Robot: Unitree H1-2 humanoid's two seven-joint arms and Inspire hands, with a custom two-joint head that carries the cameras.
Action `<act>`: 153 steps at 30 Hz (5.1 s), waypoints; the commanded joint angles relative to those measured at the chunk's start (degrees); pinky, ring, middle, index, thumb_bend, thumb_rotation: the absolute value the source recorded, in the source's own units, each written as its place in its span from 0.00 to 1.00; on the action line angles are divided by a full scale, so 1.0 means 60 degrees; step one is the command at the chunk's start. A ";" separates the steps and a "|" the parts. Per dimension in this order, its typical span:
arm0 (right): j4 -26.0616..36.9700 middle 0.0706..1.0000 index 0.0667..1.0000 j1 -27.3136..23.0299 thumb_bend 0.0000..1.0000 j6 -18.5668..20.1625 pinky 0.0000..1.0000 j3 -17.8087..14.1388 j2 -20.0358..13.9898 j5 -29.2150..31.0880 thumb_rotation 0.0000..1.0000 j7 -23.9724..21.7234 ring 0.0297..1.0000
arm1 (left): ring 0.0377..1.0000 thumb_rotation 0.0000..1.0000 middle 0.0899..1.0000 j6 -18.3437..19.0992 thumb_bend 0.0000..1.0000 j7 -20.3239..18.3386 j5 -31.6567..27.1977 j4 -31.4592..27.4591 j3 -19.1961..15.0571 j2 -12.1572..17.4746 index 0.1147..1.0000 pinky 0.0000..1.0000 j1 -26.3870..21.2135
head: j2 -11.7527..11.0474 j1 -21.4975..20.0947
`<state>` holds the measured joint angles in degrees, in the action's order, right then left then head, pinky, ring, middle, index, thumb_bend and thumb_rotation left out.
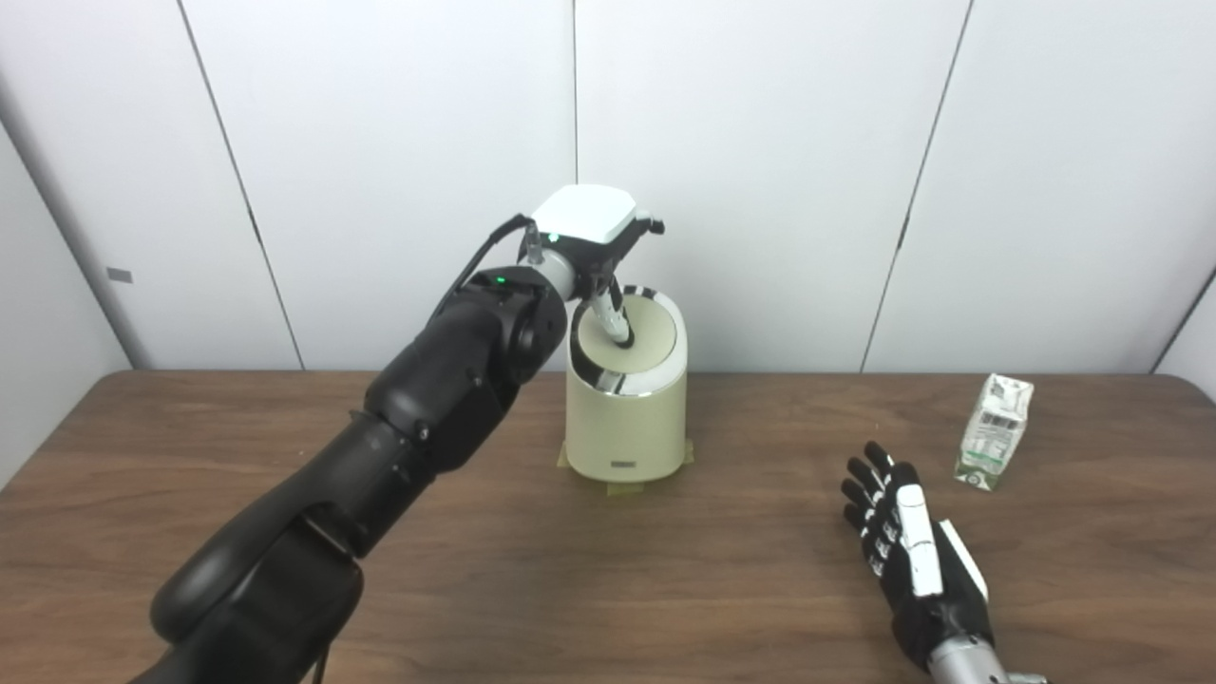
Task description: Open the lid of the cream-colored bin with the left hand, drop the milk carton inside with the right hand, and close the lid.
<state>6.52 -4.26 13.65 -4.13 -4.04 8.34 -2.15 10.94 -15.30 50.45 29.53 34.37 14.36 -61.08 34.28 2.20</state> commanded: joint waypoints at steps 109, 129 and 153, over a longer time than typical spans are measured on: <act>-0.1229 0.84 0.84 -0.2273 0.92 0.0826 0.65 -0.1541 -0.3276 -0.3551 0.25 0.1450 0.78 | 0.99 1.00 0.99 0.0854 0.46 0.1736 -0.9166 -0.7645 -0.6417 -0.1504 0.99 1.00 0.9295 | 0.0527 -0.3374; -0.4143 0.81 0.87 -0.4230 0.87 0.0999 0.55 -0.0457 -0.3841 -0.3997 0.10 0.1348 0.68 | 1.00 1.00 0.99 0.1489 0.43 0.1624 -0.9473 -0.8358 -0.6538 -0.1145 0.98 1.00 0.9215 | 0.0612 -0.3325; -0.5367 0.61 0.63 -0.4224 0.83 -0.0824 0.57 -0.0403 -0.3728 -0.3932 0.06 0.2333 0.59 | 0.99 1.00 0.97 0.1634 0.45 0.1722 -0.9335 -0.8460 -0.6394 -0.1019 0.98 1.00 0.9162 | 0.0690 -0.3318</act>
<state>-26.93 -27.49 11.32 -5.71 -25.06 -15.14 10.51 21.53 -5.09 -5.78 -19.48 -4.02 7.75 -3.85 38.41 -17.67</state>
